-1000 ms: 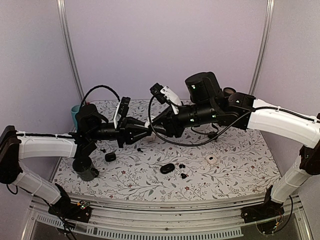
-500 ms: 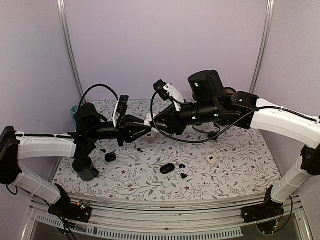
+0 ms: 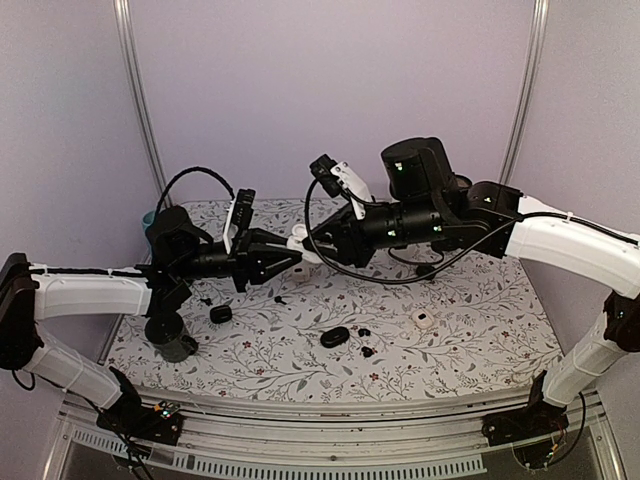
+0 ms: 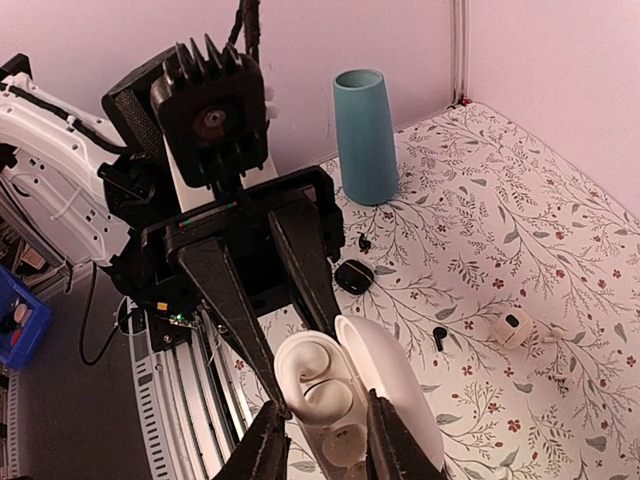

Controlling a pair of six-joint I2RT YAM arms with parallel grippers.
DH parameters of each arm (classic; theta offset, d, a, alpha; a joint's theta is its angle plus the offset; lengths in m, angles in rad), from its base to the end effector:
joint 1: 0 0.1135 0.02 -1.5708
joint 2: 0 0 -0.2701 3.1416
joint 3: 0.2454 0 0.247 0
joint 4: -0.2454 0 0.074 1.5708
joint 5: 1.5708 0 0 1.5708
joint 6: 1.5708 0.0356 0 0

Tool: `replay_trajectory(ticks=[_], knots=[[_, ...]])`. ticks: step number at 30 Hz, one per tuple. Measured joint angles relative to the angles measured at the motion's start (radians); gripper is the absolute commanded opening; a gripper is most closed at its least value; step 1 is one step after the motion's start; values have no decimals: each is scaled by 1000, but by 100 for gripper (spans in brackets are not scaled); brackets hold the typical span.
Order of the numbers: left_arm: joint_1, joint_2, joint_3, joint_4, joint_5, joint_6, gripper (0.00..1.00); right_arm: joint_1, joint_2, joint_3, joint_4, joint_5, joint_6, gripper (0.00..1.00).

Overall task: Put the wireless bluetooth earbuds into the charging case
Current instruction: Insert the left earbud into the left side groove of the charging case, then adjust the left earbud in the left side groove of the charging case.

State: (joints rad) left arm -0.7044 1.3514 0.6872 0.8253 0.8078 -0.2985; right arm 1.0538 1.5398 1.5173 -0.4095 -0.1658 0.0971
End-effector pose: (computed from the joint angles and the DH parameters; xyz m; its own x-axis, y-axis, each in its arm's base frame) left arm 0.1999 -0.2036 0.2925 -0.1747 -0.1183 -0.9775 0.9833 0.0312 -0.1795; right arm 0.1687 0.3086 0.3924 -0.2963 -0.3276 -0.8972 -0.9070 0.3908 0.1568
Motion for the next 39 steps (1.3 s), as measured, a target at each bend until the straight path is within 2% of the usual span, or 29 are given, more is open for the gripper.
replay_trajectory(ticks=[6,11,13,20,35,39], knots=[[0,0,0,0,7,0,0,0,0,0,18,-1,1,21],[0,0,0,0,13,0,0,0,0,0,29,-3,0,20],[0,0,0,0,14,0,0,0,0,0,30,-4,1,15],[-1,0,0,0,18,0,0,0,0,0,31,-5,-3,13],[-2,-1,0,-24,15,0,0,15,24,0,16,4,-9,11],[-2,-1,0,-32,13,0,0,17,25,0,13,15,-9,13]])
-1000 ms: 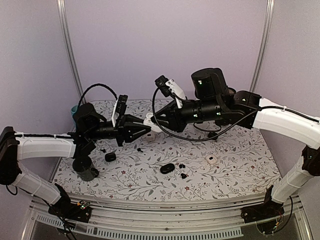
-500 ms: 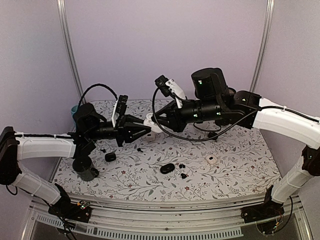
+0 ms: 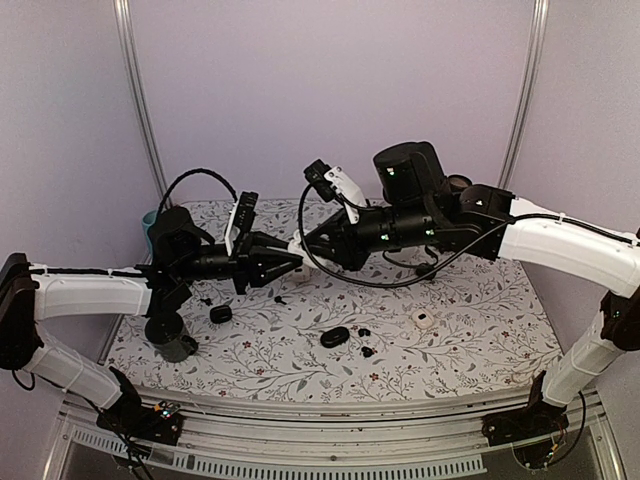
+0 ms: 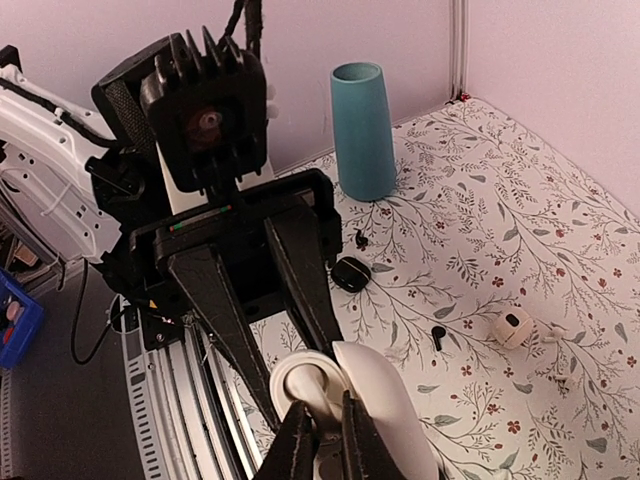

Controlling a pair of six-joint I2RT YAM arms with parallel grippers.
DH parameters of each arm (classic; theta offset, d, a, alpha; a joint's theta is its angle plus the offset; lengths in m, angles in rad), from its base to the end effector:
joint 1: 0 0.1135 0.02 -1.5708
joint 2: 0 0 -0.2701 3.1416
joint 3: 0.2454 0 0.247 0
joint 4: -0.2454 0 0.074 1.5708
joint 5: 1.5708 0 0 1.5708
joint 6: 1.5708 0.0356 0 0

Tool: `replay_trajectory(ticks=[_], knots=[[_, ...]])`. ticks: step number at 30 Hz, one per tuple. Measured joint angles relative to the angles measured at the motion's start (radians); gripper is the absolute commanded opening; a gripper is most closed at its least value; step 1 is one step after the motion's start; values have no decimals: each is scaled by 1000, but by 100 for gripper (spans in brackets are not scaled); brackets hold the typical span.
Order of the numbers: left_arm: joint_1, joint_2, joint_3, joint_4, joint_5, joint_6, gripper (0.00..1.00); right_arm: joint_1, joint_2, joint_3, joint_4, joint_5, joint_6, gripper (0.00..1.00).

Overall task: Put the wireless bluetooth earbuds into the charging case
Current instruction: Adjust the left earbud in the left side groove of the charging case, then pick up the right earbud from the center of the board.

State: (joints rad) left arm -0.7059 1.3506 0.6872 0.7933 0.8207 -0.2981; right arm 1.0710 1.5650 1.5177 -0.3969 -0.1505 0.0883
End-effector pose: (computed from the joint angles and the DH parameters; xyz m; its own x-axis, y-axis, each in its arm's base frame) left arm 0.1994 -0.2042 0.2895 -0.1978 -0.0945 -0.9757 0.9794 0.0214 -0.2006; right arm 0.1675 0.3178 0.3853 -0.2874 -0.3444 -0.8938 -0.9108 0.3869 0.1438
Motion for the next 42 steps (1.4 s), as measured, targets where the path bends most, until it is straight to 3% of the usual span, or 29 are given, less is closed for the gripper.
replay_trajectory(ticks=[19,29,42], knots=[[1,-2,-19,25,-90,14,0,2,-40,0,2,8,5,39],[15,-42,-68,52,-135,-1,0,-10,-125,-64,20,29,32,42],[48,-132,-98,54,-187,14,0,-108,-160,-356,67,158,148,40]])
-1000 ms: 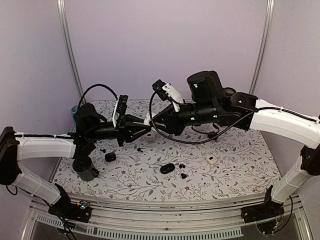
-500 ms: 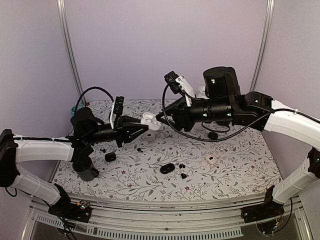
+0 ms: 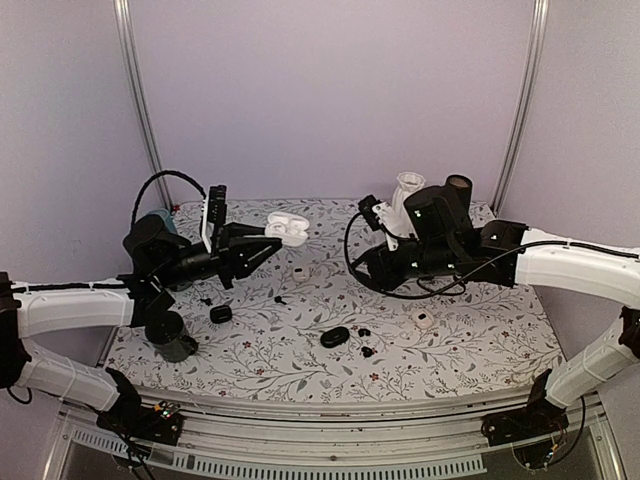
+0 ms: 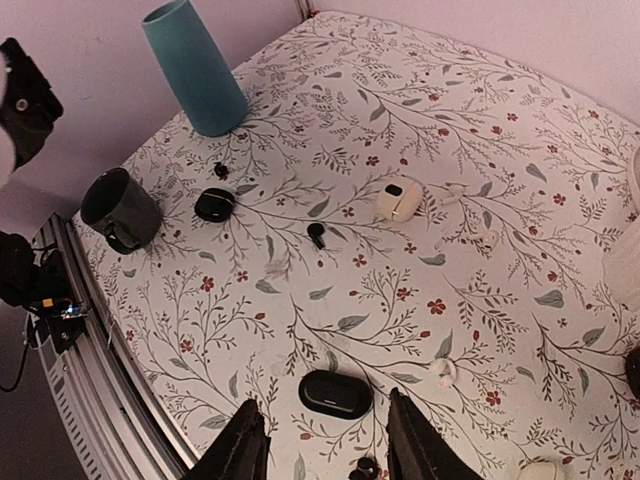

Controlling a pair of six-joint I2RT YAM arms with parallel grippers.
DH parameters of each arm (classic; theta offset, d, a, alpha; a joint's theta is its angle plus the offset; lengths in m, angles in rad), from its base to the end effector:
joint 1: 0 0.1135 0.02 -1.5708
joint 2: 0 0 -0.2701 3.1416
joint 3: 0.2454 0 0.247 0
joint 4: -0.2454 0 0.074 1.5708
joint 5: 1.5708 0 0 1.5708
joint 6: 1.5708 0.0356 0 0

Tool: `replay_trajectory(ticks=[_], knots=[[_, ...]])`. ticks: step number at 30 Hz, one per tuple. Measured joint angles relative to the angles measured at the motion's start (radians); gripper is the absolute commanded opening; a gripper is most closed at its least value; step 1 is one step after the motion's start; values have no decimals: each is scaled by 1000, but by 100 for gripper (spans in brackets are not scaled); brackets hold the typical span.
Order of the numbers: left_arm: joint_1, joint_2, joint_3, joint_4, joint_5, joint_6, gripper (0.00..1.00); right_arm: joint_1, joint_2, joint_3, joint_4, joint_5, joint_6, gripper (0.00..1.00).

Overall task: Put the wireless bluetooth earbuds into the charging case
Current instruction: Pick up the right earbud from the center of the board.

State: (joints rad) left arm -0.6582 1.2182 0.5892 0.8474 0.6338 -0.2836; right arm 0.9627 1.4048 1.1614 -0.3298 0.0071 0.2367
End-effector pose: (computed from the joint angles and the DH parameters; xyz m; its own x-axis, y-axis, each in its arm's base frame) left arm 0.1896 -0.1733 0.2968 -0.1013 -0.2067 -0.9732 0.9603 0.2354 -0.1500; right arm 0.1799 0.2579 0.3209 -0.4929 -0.2976 -0.8176 -0.7219 0.6645 0.1933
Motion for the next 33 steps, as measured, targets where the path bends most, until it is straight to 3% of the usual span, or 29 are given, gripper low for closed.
replay_trajectory(ticks=[6,13,21,33], knots=[[5,-2,0,0,-7,3,0,-90,79,-45,28,-9,75,32],[10,-20,-8,0,-11,3,0,-212,291,-50,51,-77,127,30],[12,-29,-14,-5,-15,1,0,-225,464,-26,63,-114,126,29],[3,35,-15,31,-68,-101,0,-225,515,-14,111,-131,82,29]])
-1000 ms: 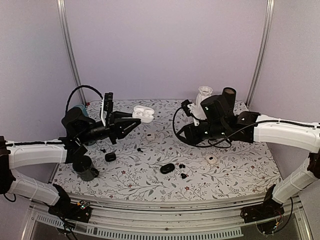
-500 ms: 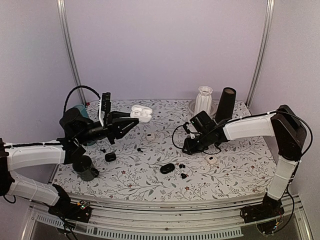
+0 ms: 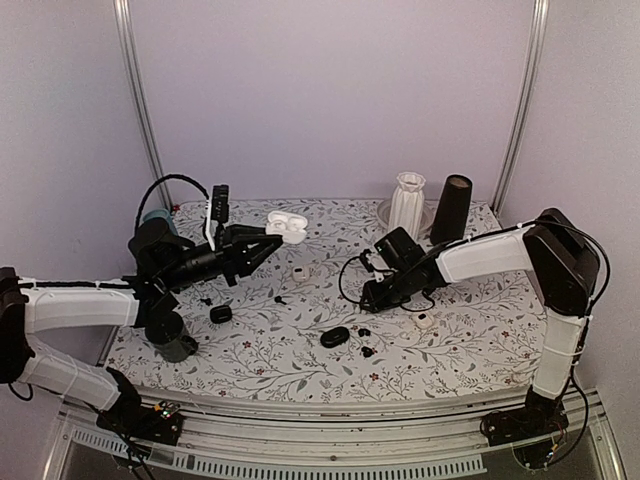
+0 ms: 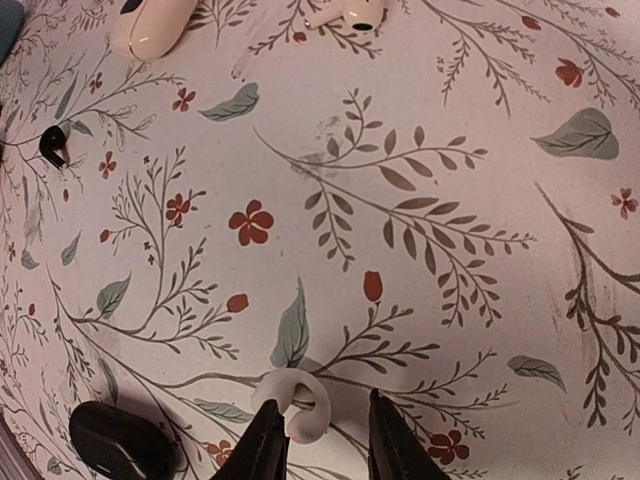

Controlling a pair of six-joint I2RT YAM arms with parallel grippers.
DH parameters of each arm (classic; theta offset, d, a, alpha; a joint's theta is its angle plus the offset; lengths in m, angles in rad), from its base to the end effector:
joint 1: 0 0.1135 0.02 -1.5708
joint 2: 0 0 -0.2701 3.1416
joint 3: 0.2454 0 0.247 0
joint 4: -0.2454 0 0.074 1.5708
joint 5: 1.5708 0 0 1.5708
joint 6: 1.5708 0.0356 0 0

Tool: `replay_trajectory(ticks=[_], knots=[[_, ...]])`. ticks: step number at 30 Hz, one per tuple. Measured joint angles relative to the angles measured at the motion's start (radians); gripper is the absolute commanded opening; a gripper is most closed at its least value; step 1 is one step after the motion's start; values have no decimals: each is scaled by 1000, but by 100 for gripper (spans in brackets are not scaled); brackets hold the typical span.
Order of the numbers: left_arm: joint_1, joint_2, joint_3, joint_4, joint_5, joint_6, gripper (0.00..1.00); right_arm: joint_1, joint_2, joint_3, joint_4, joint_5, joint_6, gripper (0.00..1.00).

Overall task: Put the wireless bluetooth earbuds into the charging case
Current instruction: Pick up the right earbud from the center of the board.

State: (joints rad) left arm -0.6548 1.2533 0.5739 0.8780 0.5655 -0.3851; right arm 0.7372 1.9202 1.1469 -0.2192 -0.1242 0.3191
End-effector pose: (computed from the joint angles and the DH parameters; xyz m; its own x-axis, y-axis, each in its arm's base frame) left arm 0.1960 -0.1746 0.2868 -0.2046 -0.2427 -0.9483 0.9215 0.2790 -0.2703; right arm 0.2825 0.2625 0.1513 -0.8137 -0.3183 -0.4865 -0.4865 0.8309 0.2700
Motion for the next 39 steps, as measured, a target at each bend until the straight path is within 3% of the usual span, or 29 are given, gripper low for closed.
replay_trajectory(ticks=[21,30,39], knots=[[-32,23,26,-16,-66,-11,0,15,14,-28,86,-21,-9,27],[-33,23,49,-41,-63,8,0,51,15,-39,86,-16,3,20],[-33,23,49,-45,-61,12,0,53,14,-44,91,-9,14,7]])
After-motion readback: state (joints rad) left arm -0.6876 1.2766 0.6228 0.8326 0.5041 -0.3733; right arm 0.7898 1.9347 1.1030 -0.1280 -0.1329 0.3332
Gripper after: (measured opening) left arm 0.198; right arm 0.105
